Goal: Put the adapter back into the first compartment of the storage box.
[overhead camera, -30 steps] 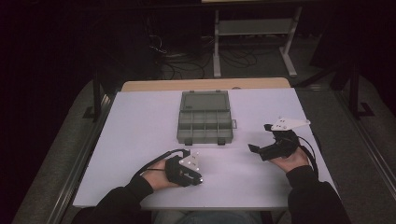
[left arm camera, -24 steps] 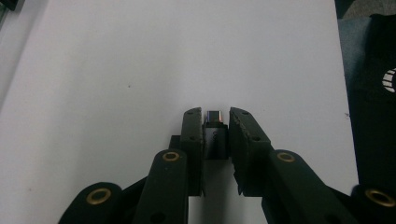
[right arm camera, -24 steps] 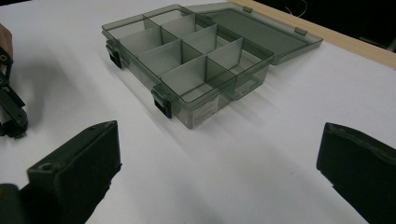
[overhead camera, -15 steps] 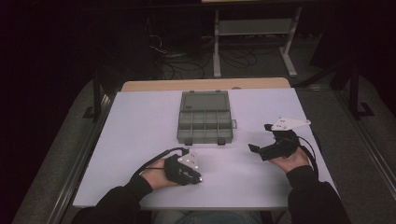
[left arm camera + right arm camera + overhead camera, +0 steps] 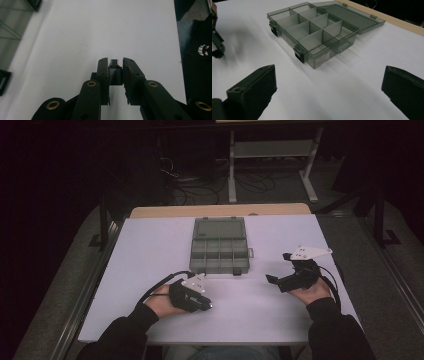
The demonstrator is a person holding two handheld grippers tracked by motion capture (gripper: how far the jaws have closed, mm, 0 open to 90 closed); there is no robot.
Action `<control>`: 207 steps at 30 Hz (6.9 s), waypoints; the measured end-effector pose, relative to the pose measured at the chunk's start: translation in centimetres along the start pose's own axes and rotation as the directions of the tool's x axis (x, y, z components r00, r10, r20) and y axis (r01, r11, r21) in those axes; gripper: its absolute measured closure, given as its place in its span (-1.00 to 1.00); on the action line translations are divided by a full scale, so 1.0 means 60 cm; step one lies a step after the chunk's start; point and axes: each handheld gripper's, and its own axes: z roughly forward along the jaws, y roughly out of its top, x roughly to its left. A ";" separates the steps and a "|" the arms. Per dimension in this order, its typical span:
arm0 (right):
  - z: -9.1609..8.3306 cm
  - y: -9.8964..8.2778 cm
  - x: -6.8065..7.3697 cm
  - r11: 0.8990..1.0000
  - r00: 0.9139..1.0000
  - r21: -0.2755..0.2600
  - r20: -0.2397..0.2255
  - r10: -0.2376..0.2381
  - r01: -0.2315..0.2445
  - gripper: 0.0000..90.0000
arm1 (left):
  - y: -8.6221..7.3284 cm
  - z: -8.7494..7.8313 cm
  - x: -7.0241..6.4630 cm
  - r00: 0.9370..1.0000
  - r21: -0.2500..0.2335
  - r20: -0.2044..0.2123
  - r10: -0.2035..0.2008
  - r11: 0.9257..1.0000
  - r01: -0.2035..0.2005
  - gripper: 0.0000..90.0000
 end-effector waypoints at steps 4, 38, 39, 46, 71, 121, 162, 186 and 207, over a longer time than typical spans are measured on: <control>0.001 0.000 0.000 1.000 1.000 -0.001 -0.002 0.000 0.000 -1.00 | -0.002 -0.018 0.010 1.000 -0.013 -0.017 -0.010 1.000 0.010 0.69; -0.005 0.001 0.004 1.000 1.000 -0.010 -0.015 -0.011 0.011 -1.00 | 0.036 -0.118 0.093 0.996 -0.107 -0.077 -0.054 0.993 0.046 0.70; -0.005 0.001 0.004 1.000 1.000 -0.010 -0.015 -0.011 0.011 -1.00 | 0.036 -0.120 0.096 0.995 -0.108 -0.080 -0.056 0.993 0.048 0.70; -0.005 0.000 0.003 1.000 1.000 -0.009 -0.015 -0.011 0.010 -1.00 | 0.041 -0.133 0.120 0.992 -0.097 -0.104 -0.068 0.994 0.058 0.70; 0.000 -0.001 0.003 1.000 1.000 0.011 -0.019 -0.011 0.012 -1.00 | 0.057 -0.171 0.186 0.976 -0.124 -0.186 -0.110 0.988 0.087 0.70; 0.010 0.000 0.006 0.999 0.999 0.027 -0.033 -0.025 0.026 -1.00 | 0.006 -0.036 0.300 0.938 -0.116 -0.222 -0.267 0.962 0.247 0.70; 0.010 0.000 0.008 0.999 0.999 0.028 -0.041 -0.024 0.025 -1.00 | -0.009 -0.083 0.280 0.923 -0.288 -0.151 -0.354 0.909 0.301 -0.99; 0.009 0.000 0.008 0.999 0.999 0.025 -0.037 -0.029 0.029 -1.00 | -0.054 -0.128 0.240 0.899 -0.411 -0.207 -0.387 0.868 0.279 -1.00; 0.009 0.000 0.009 0.999 0.999 0.031 -0.032 -0.030 0.031 -1.00 | -0.096 -0.192 0.191 0.878 -0.463 -0.261 -0.401 0.850 0.250 -1.00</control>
